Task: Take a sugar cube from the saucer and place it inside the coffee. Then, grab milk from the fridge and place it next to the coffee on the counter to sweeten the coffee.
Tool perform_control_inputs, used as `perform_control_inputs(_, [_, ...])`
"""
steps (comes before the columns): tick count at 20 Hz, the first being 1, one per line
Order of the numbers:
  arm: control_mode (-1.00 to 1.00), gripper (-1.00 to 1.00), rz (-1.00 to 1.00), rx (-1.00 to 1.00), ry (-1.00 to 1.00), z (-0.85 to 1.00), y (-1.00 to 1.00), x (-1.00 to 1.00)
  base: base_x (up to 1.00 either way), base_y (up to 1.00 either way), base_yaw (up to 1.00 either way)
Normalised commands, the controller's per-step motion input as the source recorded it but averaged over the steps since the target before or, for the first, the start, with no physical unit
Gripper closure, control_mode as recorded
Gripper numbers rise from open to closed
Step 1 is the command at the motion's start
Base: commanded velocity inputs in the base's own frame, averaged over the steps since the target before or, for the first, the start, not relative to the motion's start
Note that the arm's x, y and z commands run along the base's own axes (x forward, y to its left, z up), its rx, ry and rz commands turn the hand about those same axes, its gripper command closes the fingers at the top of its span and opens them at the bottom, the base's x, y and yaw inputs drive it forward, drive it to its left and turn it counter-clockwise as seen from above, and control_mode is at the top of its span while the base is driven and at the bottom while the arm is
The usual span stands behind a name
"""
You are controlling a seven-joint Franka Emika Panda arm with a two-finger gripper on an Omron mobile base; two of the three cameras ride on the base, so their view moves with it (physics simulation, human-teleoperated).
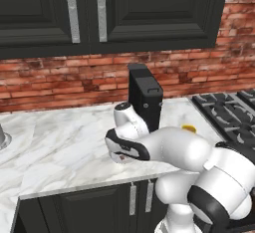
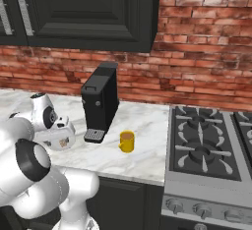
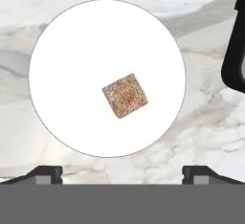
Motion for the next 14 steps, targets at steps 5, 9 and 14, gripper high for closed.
perform_control_inputs(5, [-1.0,-1.0,0.08,0.0,-0.02,-0.01,0.0,0.17,0.0,0.0,0.0])
perform_control_inputs(9, [-1.0,-1.0,0.07,0.0,0.0,-0.11,0.0,0.17,0.0,0.0,0.0])
perform_control_inputs(14, [-1.0,-1.0,0.08,0.0,0.0,-0.18,0.0,0.17,0.0,0.0,0.0])
